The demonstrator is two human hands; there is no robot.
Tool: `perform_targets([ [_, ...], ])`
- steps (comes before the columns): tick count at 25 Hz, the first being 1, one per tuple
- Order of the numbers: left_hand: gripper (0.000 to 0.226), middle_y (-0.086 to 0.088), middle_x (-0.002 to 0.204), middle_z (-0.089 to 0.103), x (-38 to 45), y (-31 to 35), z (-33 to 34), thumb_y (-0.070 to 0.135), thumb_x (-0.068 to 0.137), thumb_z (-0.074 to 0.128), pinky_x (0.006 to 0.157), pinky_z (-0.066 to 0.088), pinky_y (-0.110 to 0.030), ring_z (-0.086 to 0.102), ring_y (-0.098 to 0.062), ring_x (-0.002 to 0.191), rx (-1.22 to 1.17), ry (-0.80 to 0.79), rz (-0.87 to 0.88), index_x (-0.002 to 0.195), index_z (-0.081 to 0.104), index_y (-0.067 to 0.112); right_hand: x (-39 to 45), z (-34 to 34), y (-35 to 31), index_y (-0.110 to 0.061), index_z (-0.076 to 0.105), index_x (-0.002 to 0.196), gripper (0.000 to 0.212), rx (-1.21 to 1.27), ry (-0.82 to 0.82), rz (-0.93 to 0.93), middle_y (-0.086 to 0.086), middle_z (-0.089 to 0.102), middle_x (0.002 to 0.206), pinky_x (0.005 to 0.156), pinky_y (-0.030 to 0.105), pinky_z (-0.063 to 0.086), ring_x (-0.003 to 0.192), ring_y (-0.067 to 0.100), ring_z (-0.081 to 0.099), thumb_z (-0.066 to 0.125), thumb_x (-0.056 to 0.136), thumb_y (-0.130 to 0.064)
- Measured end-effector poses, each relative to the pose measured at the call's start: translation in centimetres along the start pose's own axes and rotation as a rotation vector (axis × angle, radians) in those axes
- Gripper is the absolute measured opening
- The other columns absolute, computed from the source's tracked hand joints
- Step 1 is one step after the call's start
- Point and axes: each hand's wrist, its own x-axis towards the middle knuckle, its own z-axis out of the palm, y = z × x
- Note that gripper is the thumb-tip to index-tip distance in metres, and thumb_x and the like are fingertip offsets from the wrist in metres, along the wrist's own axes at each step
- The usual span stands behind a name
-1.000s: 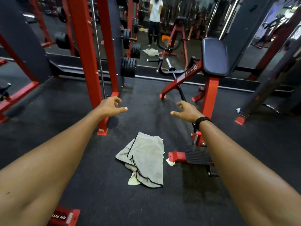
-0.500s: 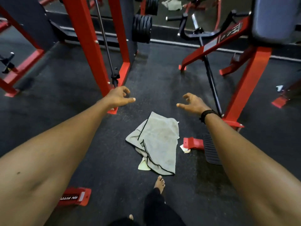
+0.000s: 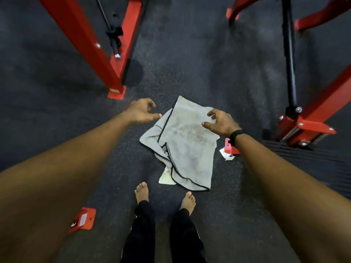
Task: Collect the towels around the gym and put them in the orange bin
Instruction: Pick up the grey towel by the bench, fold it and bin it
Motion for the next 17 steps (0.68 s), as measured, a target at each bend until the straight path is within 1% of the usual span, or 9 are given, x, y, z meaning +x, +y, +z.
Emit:
perform_targets([
  [2, 0.05, -0.007, 0.121, 0.061, 4.5, -2.8, 3.0, 0.038, 0.082, 0.072, 0.089, 0.037, -0.025, 0.054, -0.024, 0.115, 0.012, -0.037, -0.013, 0.122, 0.057, 0.012, 4.3, 4.3, 1.3, -0.015, 0.052, 0.127, 0.048, -0.009, -0.027, 0.006, 0.009, 0.057, 0.128, 0.095, 0.04, 0.046, 0.117, 0.027, 0.054, 0.064, 0.087, -0.039],
  [4, 0.047, -0.01, 0.118, 0.061, 9.6, -6.5, 6.7, 0.035, 0.084, 0.07, 0.086, 0.037, -0.025, 0.055, -0.025, 0.112, 0.035, -0.065, -0.018, 0.121, 0.057, 0.009, 9.2, 9.7, 3.2, -0.016, 0.053, 0.124, 0.045, -0.003, -0.05, 0.023, 0.008, 0.058, 0.126, 0.095, 0.041, 0.046, 0.116, 0.026, 0.053, 0.064, 0.088, -0.039],
  [6, 0.044, -0.012, 0.118, 0.061, 14.1, -10.7, 10.8, 0.032, 0.085, 0.069, 0.086, 0.039, -0.026, 0.055, -0.027, 0.111, 0.054, -0.106, -0.04, 0.121, 0.057, 0.008, 13.7, 15.5, 5.2, -0.017, 0.055, 0.122, 0.042, 0.02, -0.087, 0.056, 0.007, 0.059, 0.124, 0.095, 0.042, 0.046, 0.116, 0.026, 0.054, 0.064, 0.087, -0.039],
  [8, 0.044, -0.011, 0.121, 0.061, 18.1, -15.0, 14.8, 0.032, 0.085, 0.069, 0.087, 0.039, -0.026, 0.054, -0.027, 0.114, 0.065, -0.148, -0.066, 0.121, 0.057, 0.01, 17.9, 21.6, 7.1, -0.016, 0.056, 0.12, 0.04, 0.039, -0.124, 0.076, 0.007, 0.059, 0.123, 0.096, 0.042, 0.046, 0.115, 0.027, 0.054, 0.064, 0.087, -0.038],
  [11, 0.044, -0.009, 0.122, 0.059, 22.5, -20.2, 19.5, 0.034, 0.084, 0.069, 0.083, 0.037, -0.025, 0.054, -0.026, 0.111, 0.083, -0.184, -0.087, 0.122, 0.056, 0.014, 22.3, 29.4, 9.0, -0.015, 0.056, 0.12, 0.038, 0.047, -0.174, 0.088, 0.008, 0.059, 0.124, 0.094, 0.039, 0.046, 0.113, 0.027, 0.055, 0.063, 0.088, -0.036],
  [14, 0.043, -0.005, 0.12, 0.059, 25.9, -25.3, 23.7, 0.036, 0.084, 0.069, 0.081, 0.037, -0.024, 0.054, -0.02, 0.103, 0.084, -0.189, -0.097, 0.121, 0.057, 0.016, 26.3, 37.0, 10.3, -0.017, 0.056, 0.118, 0.035, 0.03, -0.206, 0.081, 0.007, 0.058, 0.123, 0.091, 0.038, 0.047, 0.109, 0.027, 0.057, 0.061, 0.089, -0.037],
  [17, 0.041, -0.004, 0.12, 0.06, 28.0, -29.3, 26.7, 0.038, 0.084, 0.069, 0.08, 0.037, -0.025, 0.053, -0.017, 0.097, 0.07, -0.189, -0.119, 0.118, 0.057, 0.019, 29.3, 42.8, 10.4, -0.017, 0.055, 0.116, 0.035, 0.041, -0.194, 0.068, 0.007, 0.059, 0.118, 0.086, 0.038, 0.049, 0.106, 0.029, 0.057, 0.061, 0.087, -0.037],
])
